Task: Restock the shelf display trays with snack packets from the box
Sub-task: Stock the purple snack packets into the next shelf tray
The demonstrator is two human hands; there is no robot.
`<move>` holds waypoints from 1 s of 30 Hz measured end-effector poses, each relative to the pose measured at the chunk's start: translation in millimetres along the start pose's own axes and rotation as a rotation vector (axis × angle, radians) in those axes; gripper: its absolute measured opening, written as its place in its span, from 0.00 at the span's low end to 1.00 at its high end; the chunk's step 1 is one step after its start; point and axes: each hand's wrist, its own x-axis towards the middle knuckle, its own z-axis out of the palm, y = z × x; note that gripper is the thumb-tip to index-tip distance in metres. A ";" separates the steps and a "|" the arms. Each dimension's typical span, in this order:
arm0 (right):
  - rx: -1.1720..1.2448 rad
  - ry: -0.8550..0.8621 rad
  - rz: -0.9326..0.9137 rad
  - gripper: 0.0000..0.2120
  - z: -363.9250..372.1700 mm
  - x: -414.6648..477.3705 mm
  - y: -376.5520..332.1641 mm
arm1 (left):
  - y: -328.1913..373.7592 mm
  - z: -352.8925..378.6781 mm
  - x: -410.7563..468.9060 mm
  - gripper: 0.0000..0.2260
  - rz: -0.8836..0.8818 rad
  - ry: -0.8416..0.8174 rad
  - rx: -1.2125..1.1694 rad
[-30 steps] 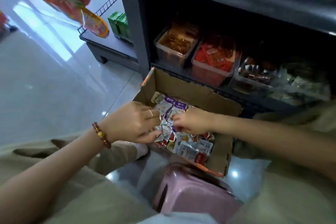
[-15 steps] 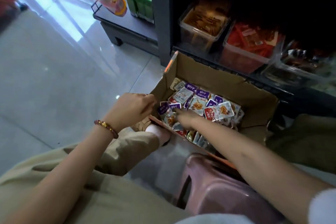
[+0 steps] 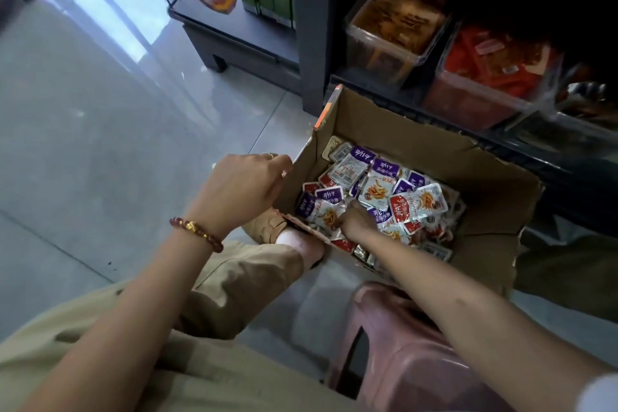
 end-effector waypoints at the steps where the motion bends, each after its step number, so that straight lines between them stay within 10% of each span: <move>1: -0.057 -0.033 -0.014 0.15 -5.1 1.0 -2.0 | 0.4 1.5 -0.7 0.21 -0.014 -0.012 -0.004; 6: -0.085 -0.143 -0.139 0.06 -50.4 -15.4 -6.3 | 2.5 12.5 -7.5 0.15 -0.134 -0.021 -0.053; 12: 0.411 -0.119 -0.596 0.16 -108.6 -86.8 -24.6 | 20.3 41.8 -13.3 0.32 -0.312 -0.397 -0.631; 18: 0.843 -0.489 -0.632 0.17 -130.5 -120.0 -34.4 | 46.6 35.0 -4.5 0.22 -0.606 -0.248 -1.551; 23: 0.817 -0.587 -0.623 0.19 -130.3 -119.3 -41.2 | 36.4 18.7 7.6 0.08 -0.860 0.187 -1.552; 30: 0.524 -0.402 -0.436 0.14 -119.6 -72.4 -30.0 | 29.7 0.2 19.2 0.12 -0.834 0.222 -1.340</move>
